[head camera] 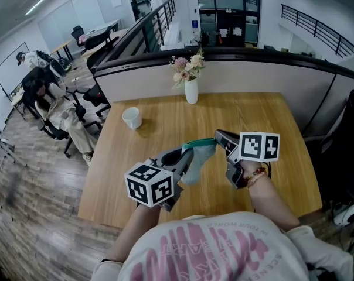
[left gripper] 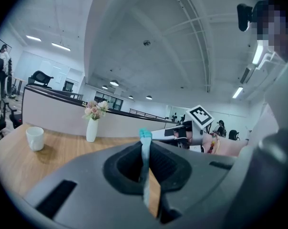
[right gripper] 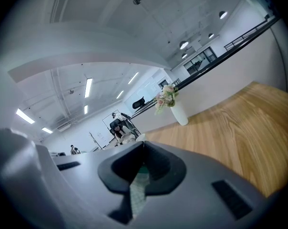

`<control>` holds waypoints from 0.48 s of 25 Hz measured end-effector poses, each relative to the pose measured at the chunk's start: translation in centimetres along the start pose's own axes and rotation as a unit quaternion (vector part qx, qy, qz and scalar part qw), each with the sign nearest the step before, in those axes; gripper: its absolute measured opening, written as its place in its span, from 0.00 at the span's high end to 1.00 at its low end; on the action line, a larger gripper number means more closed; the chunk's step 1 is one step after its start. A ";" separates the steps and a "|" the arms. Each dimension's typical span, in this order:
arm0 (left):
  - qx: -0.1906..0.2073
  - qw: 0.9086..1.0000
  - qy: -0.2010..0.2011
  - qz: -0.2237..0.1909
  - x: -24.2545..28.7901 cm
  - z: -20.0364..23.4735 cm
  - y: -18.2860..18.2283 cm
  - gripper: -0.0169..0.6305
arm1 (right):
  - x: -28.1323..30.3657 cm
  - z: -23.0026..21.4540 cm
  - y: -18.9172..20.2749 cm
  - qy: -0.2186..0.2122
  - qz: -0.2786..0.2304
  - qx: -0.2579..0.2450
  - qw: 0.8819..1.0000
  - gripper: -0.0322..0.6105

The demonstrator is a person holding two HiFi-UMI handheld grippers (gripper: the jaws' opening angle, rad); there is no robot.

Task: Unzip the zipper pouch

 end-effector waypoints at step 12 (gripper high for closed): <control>0.007 1.000 -0.007 0.004 -0.2 0.0 0.1 0.95 | 0.1 -1.1 0.5 0.002 0.000 0.026 1.000 0.95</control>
Point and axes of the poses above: the fingertips, and each gripper's own axes: x forward along the fingers, z to its left, y out of its underside, the point moved 8 cm from there along -x, backward along the fingers, and after that the axes turned 14 degrees about z, right-handed, at the moved point
